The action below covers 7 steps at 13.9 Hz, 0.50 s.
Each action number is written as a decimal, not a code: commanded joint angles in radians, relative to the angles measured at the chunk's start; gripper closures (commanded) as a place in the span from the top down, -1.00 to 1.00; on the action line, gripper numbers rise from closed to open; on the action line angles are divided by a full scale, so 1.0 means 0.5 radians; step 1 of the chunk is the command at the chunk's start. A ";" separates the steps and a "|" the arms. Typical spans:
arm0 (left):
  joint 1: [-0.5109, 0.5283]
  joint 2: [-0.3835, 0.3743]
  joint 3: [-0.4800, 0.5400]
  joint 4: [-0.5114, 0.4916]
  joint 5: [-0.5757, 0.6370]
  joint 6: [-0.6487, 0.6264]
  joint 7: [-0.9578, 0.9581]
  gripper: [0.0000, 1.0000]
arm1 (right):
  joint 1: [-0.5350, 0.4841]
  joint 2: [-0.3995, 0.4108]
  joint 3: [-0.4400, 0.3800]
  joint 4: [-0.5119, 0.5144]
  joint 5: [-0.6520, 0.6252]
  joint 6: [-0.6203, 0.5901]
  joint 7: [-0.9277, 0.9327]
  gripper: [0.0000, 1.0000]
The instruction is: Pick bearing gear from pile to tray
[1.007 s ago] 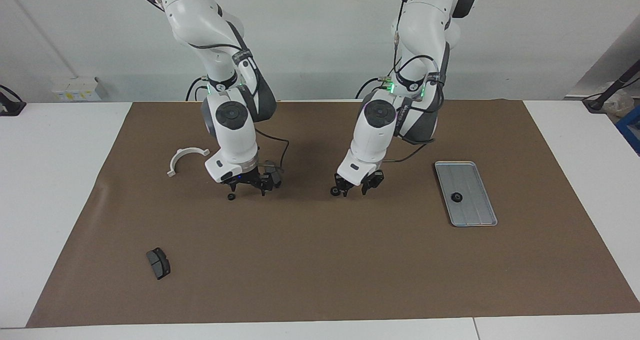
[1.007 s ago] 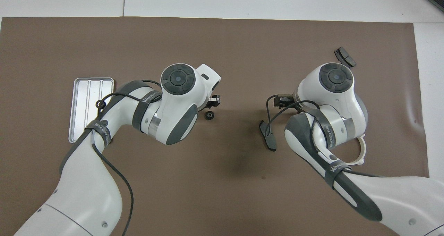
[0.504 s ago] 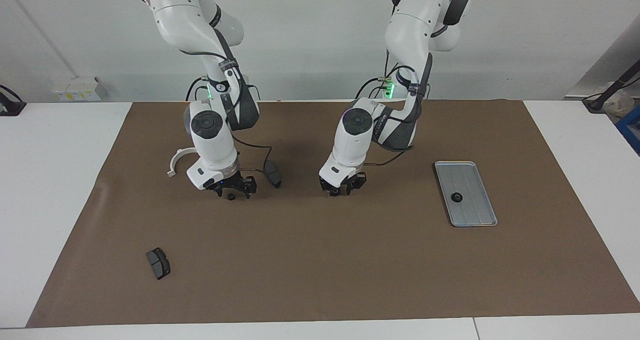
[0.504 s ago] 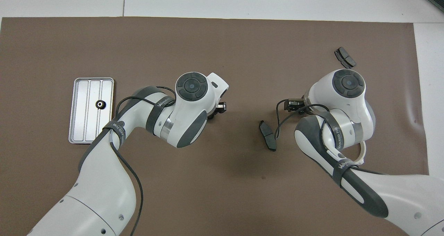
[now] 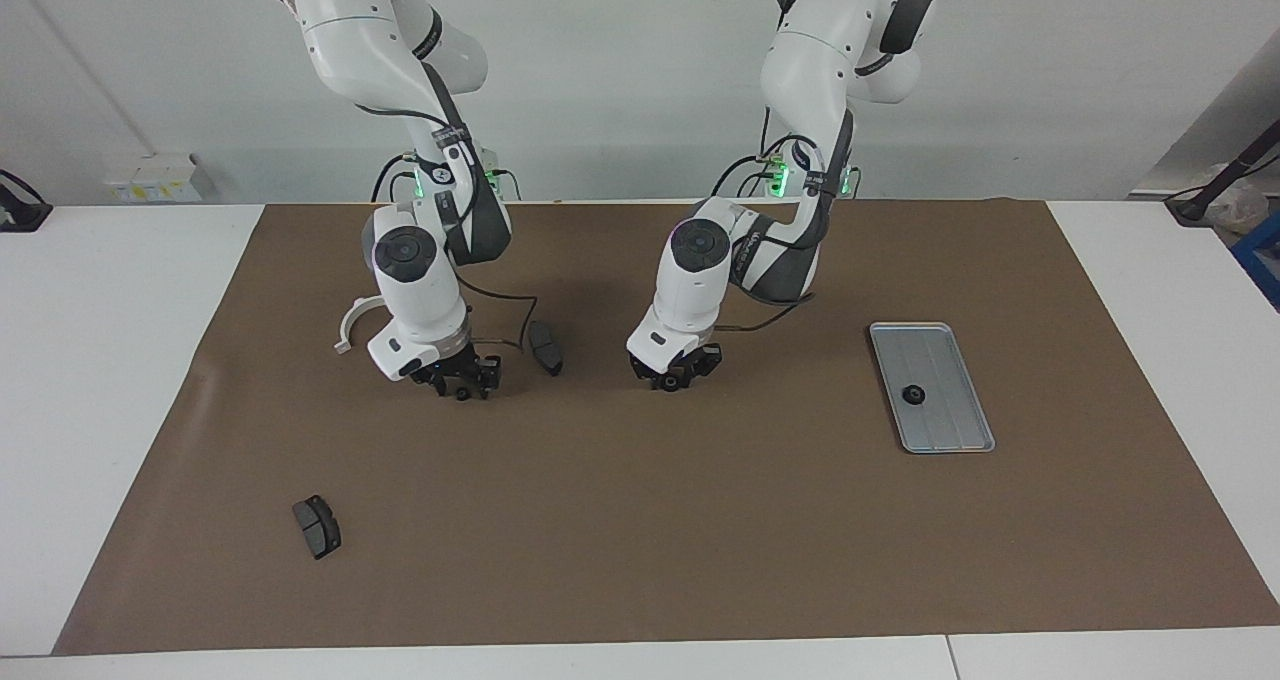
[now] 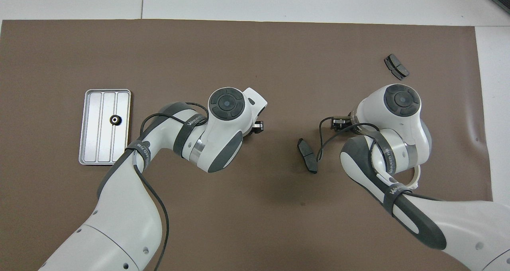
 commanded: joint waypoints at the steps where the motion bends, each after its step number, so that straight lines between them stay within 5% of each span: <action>1: -0.033 0.010 0.029 -0.026 -0.012 0.038 -0.016 -0.17 | -0.042 -0.051 0.021 -0.062 0.042 0.052 -0.069 -0.26; 3: -0.030 0.010 0.029 -0.026 -0.009 0.017 -0.010 -0.44 | -0.042 -0.051 0.024 -0.052 0.042 0.046 -0.050 -0.73; 5: -0.021 0.007 0.029 -0.020 -0.006 0.011 -0.004 -0.82 | -0.042 -0.054 0.025 -0.025 0.054 0.024 -0.044 -1.00; 7: 0.043 -0.021 0.032 0.017 0.004 -0.066 0.011 -0.95 | -0.023 -0.057 0.025 0.000 0.140 0.021 -0.023 -1.00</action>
